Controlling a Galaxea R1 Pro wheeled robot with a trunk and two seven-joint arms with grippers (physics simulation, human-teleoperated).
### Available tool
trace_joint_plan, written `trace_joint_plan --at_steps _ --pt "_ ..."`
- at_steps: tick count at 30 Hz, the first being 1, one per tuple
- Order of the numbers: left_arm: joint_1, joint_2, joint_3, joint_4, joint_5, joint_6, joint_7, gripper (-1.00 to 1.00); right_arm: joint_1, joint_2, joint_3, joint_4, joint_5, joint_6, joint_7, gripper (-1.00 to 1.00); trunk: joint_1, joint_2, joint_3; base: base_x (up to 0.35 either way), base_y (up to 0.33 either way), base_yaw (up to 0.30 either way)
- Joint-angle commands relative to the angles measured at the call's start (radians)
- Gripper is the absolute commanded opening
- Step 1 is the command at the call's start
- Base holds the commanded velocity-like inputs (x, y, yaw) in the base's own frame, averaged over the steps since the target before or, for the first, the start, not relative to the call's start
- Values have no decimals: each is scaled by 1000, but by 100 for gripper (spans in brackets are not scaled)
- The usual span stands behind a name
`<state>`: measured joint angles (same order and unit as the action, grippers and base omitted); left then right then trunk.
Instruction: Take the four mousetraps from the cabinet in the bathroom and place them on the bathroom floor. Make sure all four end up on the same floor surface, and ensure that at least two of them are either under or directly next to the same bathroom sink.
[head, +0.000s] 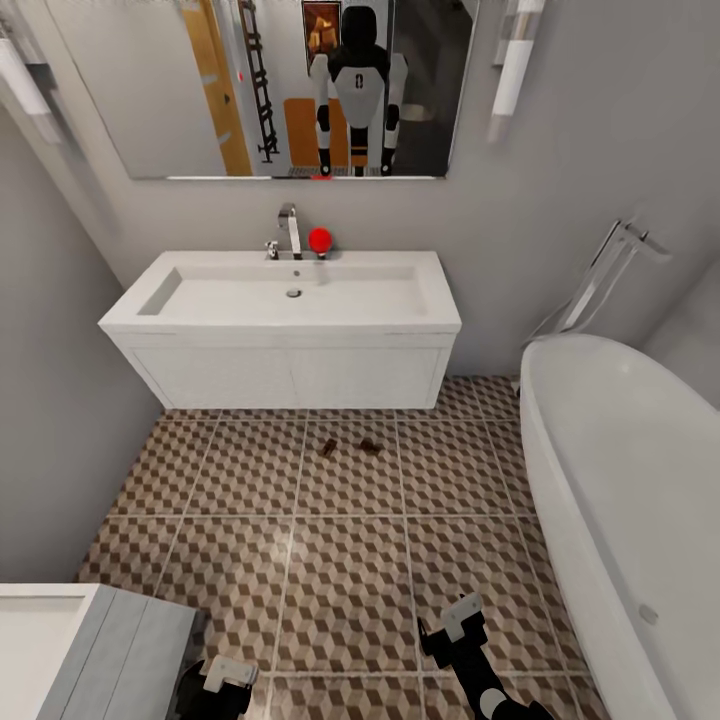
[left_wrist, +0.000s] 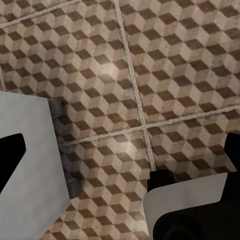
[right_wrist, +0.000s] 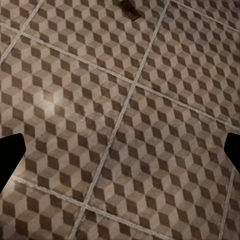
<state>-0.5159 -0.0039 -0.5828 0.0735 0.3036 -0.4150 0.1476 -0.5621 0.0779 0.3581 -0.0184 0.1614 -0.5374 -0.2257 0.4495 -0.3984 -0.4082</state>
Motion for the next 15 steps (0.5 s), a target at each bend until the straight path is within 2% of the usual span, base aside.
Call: trace_joint_plan --at_steps 1,15 --pt "-1 -1 -9 3 6 -5 1 100 -1 0 2 2 11 -1 -10 100 1 -2 -1 0 0 0" --pt "-1 -1 -9 3 6 -5 0 100 -1 0 2 2 11 0 -11 100 1 -2 14 0 0 0"
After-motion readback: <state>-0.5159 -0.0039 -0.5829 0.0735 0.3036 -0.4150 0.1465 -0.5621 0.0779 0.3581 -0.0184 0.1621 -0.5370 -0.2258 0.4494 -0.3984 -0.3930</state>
